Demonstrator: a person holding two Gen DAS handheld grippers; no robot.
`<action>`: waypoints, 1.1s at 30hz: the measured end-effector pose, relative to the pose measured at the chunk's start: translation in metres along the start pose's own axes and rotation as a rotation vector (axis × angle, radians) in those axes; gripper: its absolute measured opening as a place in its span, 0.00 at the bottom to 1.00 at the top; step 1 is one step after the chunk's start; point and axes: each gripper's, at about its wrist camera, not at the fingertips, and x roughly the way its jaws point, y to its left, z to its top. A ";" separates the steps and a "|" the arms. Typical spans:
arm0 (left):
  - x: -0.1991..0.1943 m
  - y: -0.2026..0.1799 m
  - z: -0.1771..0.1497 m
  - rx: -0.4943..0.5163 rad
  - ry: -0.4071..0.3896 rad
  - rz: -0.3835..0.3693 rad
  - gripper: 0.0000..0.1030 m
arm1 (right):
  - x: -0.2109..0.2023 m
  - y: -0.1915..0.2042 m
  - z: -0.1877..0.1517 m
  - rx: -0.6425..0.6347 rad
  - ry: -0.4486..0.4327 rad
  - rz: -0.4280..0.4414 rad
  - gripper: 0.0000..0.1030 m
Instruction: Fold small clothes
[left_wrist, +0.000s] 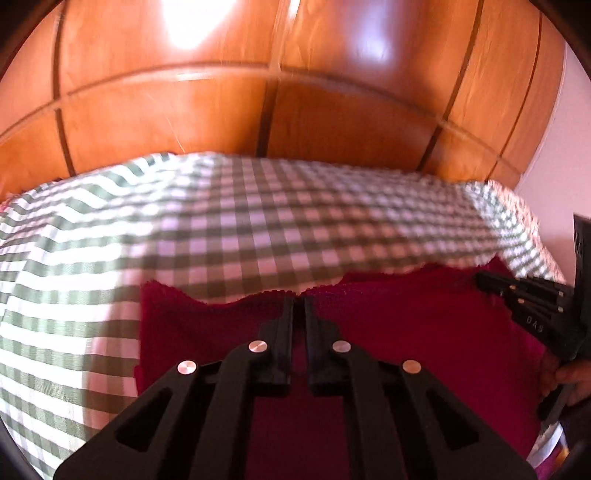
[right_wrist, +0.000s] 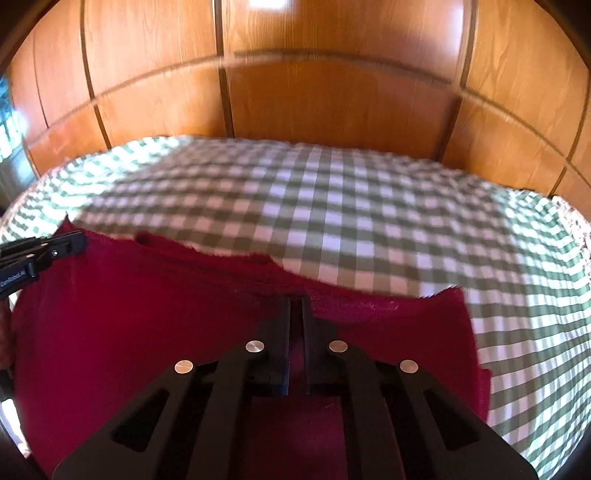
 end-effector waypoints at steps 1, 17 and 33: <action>-0.003 -0.001 0.003 -0.004 -0.016 0.004 0.04 | -0.004 0.000 0.003 0.007 -0.020 -0.006 0.04; 0.034 0.008 -0.002 -0.085 0.095 0.096 0.14 | 0.049 -0.016 0.002 0.076 0.091 -0.025 0.00; -0.061 0.011 -0.078 -0.109 0.004 0.176 0.22 | -0.039 0.020 -0.030 0.095 -0.027 0.063 0.91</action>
